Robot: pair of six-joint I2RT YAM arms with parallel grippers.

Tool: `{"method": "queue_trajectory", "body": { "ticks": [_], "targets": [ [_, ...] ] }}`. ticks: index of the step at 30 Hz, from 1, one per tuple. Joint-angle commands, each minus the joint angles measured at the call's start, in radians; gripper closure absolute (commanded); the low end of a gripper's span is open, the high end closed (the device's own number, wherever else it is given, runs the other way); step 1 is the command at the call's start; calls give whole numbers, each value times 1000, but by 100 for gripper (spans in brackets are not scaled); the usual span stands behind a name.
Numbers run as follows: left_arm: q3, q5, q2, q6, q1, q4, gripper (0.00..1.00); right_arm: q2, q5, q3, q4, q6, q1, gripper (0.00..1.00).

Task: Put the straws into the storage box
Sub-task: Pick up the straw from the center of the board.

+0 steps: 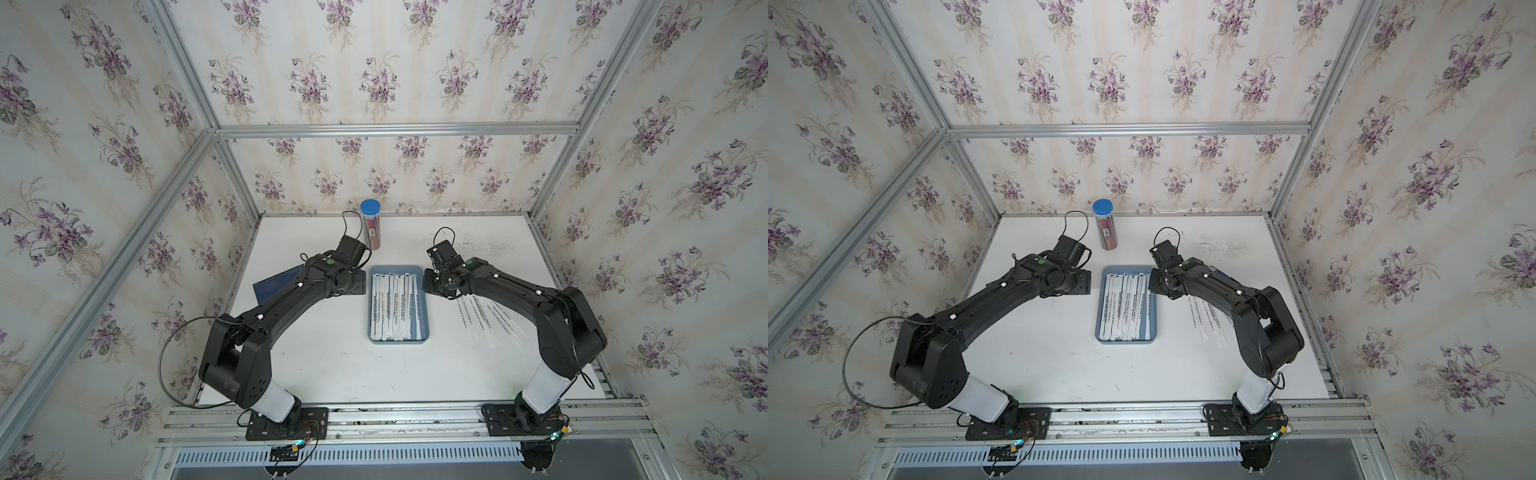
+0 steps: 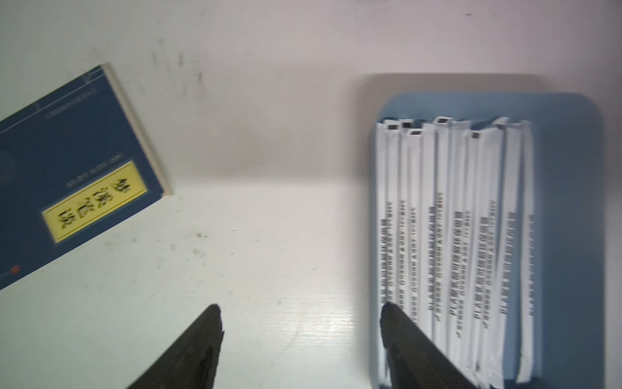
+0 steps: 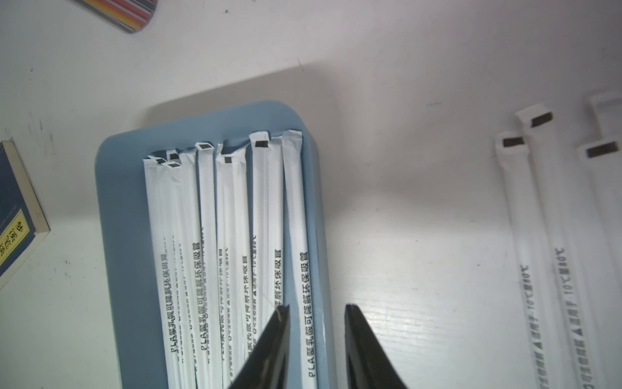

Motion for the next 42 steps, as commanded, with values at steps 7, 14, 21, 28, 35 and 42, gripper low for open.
{"method": "queue_trajectory", "body": {
  "ticks": [7, 14, 21, 28, 35, 42],
  "targets": [
    [-159, 37, -95, 36, 83, 102, 20, -100, 159, -92, -119, -135, -152, 70],
    [-193, 78, -110, -24, 83, 147, 20, -62, 165, -149, -83, -117, -151, 73],
    [-198, 110, -95, -40, 82, 156, 20, -32, 142, -188, -56, -104, -144, 76],
    [-209, 126, -88, -50, 81, 170, 20, 1, 131, -190, -40, -105, -135, 77],
    [-209, 134, -77, -39, 80, 171, 20, 20, 145, -206, -28, -103, -135, 77],
    [-211, 160, -62, -49, 77, 188, 20, 47, 150, -240, -10, -97, -135, 78]
  ]
}}
